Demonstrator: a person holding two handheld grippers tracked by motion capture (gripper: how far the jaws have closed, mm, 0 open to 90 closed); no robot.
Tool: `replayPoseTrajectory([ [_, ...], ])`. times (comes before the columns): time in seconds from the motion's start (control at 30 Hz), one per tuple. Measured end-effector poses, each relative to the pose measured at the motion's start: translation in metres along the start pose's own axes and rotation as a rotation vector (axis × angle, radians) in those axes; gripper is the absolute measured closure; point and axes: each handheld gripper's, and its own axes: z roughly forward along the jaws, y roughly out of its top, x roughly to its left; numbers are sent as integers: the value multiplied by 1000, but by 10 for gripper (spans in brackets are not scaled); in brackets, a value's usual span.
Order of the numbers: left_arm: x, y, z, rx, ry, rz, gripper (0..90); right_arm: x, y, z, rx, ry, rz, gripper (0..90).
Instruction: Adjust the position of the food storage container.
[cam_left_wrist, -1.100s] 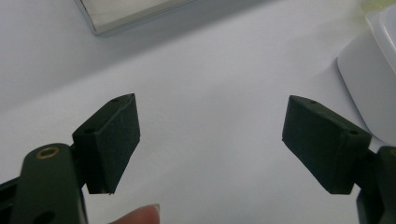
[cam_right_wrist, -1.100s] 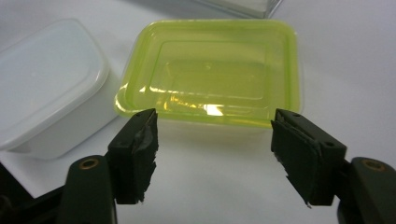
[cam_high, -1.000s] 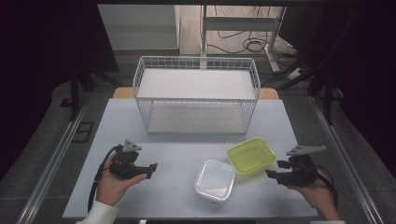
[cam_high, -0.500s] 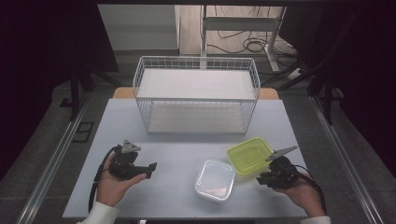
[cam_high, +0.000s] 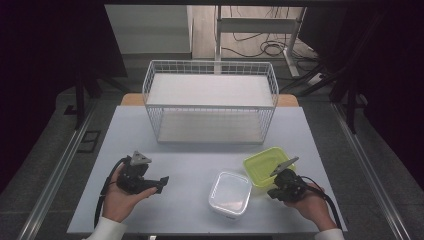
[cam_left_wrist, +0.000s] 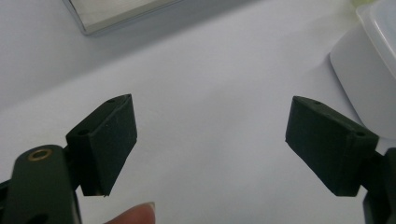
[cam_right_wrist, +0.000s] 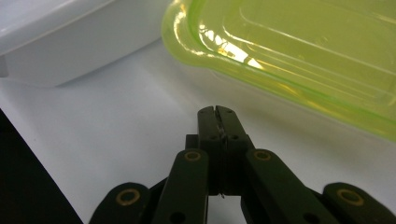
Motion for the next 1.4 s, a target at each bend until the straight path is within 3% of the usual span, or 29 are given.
replayPoseTrajectory([
  [0.47,0,0,1,12,4,5,158,11,21,6,-11,-45,5,889],
  [1.0,2,-1,2,18,7,-1,155,2,40,17,-49,-118,45,889],
  [1.27,2,-1,2,19,6,-2,154,-1,41,15,-68,-122,68,889],
  [1.4,3,-1,1,14,3,-9,153,-1,33,1,-108,-93,79,889],
])
